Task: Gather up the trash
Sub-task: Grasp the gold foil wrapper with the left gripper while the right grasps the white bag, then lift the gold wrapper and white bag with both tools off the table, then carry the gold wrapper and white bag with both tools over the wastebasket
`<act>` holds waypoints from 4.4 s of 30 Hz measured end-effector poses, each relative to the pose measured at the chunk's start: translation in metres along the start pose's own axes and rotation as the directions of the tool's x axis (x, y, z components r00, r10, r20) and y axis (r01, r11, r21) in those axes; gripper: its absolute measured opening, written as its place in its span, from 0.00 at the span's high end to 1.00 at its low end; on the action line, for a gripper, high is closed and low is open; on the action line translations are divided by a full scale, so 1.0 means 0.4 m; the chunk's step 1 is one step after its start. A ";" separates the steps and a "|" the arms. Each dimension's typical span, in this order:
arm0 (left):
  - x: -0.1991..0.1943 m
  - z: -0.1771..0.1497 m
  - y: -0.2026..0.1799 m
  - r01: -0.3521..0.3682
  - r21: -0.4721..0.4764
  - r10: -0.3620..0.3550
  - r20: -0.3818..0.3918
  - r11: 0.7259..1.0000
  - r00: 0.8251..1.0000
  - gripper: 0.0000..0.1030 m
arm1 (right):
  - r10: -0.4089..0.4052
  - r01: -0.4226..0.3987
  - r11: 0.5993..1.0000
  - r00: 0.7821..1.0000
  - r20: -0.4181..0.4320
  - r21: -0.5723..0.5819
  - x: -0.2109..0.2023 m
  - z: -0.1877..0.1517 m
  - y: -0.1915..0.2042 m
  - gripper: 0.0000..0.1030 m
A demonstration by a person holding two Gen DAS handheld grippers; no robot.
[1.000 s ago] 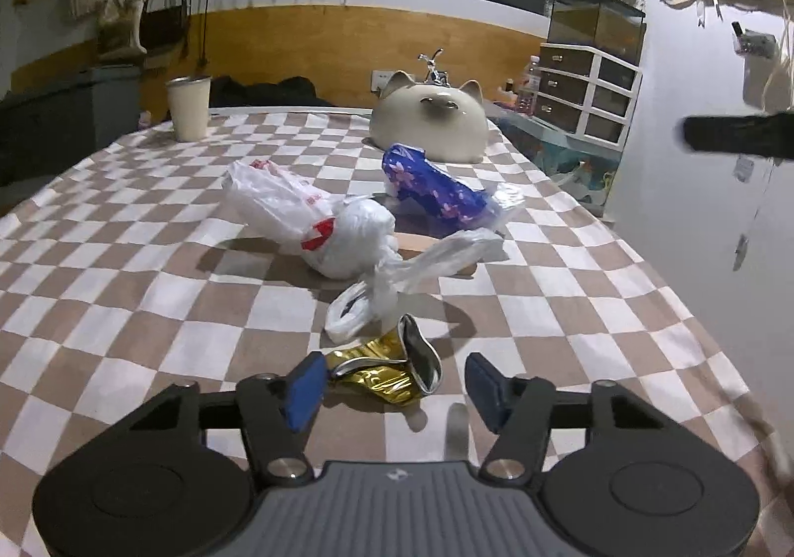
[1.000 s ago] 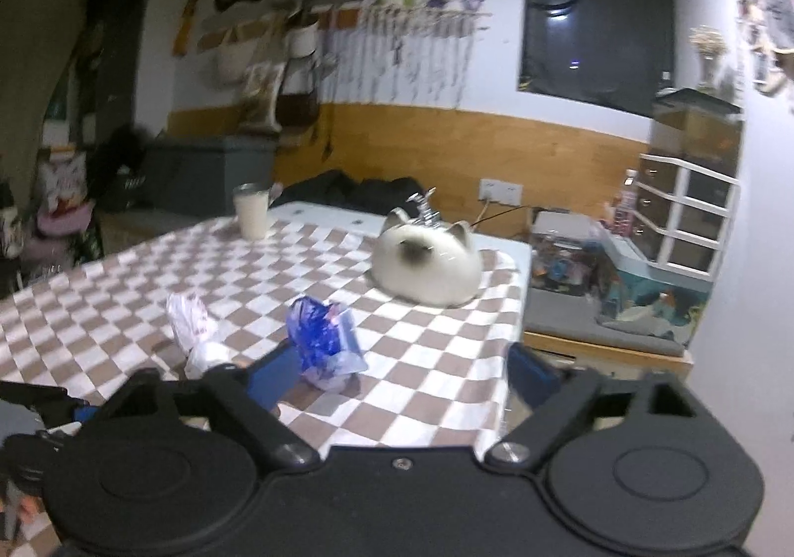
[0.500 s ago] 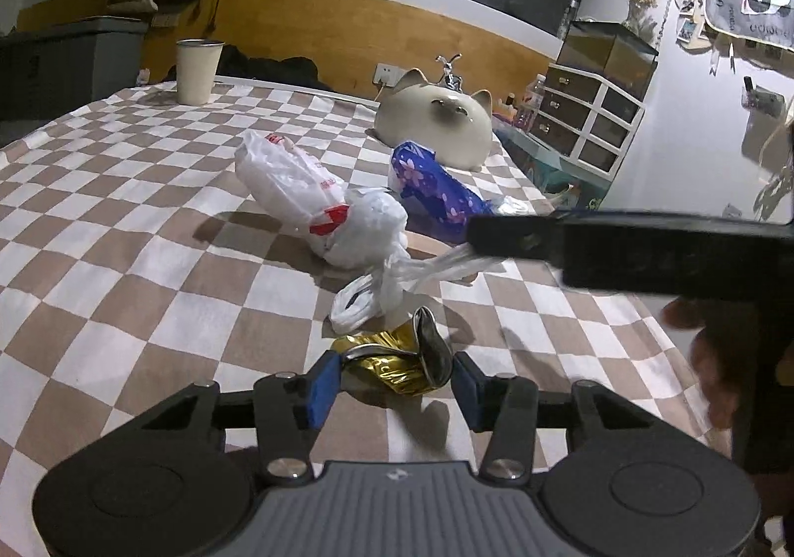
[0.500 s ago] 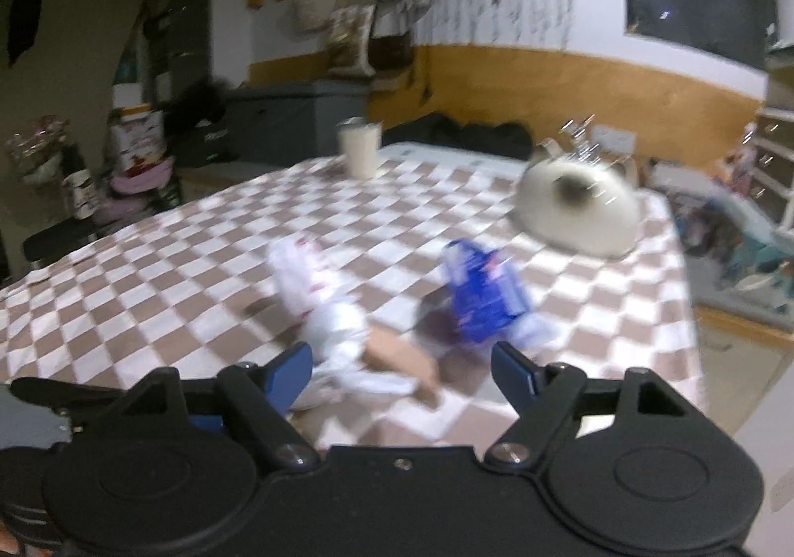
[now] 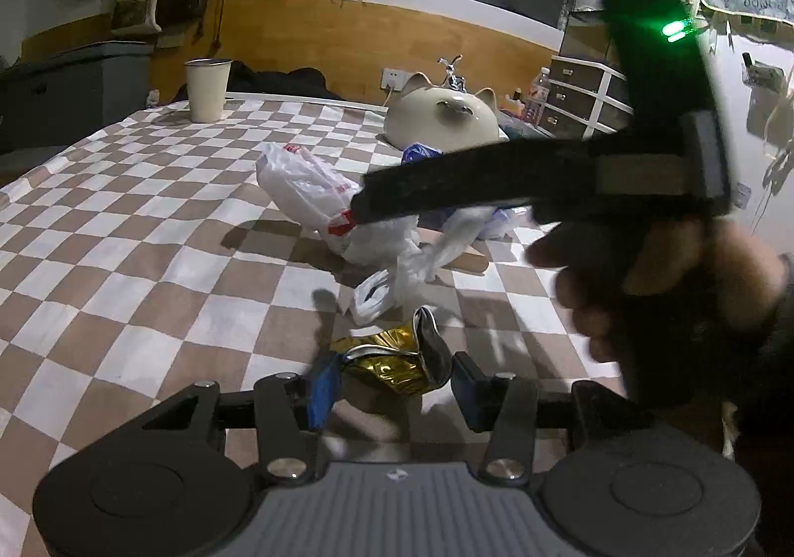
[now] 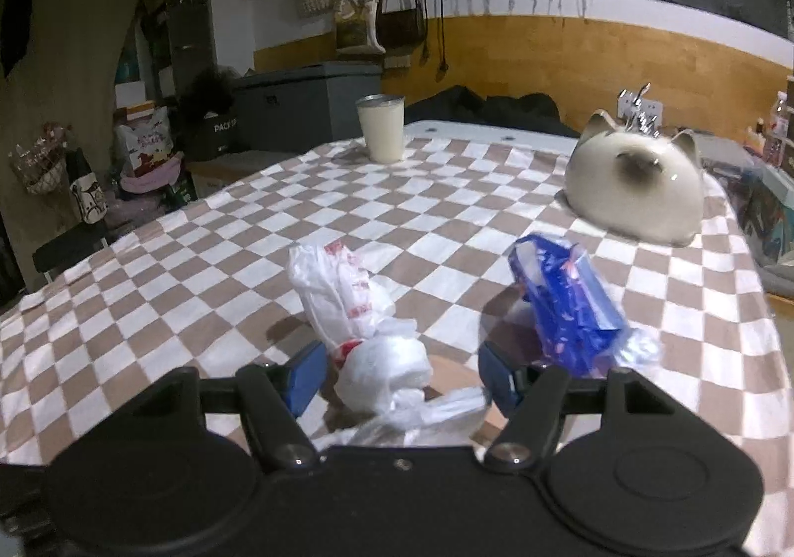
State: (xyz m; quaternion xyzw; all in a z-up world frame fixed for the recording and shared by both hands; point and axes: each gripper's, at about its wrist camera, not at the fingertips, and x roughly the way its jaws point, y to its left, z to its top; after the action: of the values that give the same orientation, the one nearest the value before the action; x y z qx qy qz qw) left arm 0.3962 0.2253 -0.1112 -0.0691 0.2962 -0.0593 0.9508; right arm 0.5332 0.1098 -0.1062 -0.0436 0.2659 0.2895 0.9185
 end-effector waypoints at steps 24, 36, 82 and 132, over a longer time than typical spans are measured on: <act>0.011 -0.001 0.012 -0.032 -0.002 0.032 -0.012 0.999 0.999 0.40 | -0.031 0.028 0.999 0.998 0.055 0.041 -0.323 -0.120 -0.056 0.58; 0.032 0.010 0.004 -0.103 -0.025 0.103 -0.012 0.994 0.995 0.28 | -0.059 0.071 0.985 0.995 -0.082 0.160 -0.503 -0.312 -0.085 0.57; -0.287 -0.131 -0.174 -0.071 -0.001 0.071 0.158 0.997 0.985 0.56 | -0.131 0.122 0.979 0.990 0.047 0.162 -0.640 -0.371 -0.059 0.58; -0.188 -0.260 -0.970 0.208 0.179 -0.235 0.144 0.962 0.961 0.56 | -0.435 0.406 0.878 0.897 0.071 0.252 -1.136 -0.622 -0.543 0.59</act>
State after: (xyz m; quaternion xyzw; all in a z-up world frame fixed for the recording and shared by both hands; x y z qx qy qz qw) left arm 0.2476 -0.1546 -0.0896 -0.0290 0.2017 -0.1836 0.9616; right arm 0.2246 -0.3595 -0.1016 0.0251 0.2236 0.0519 0.9730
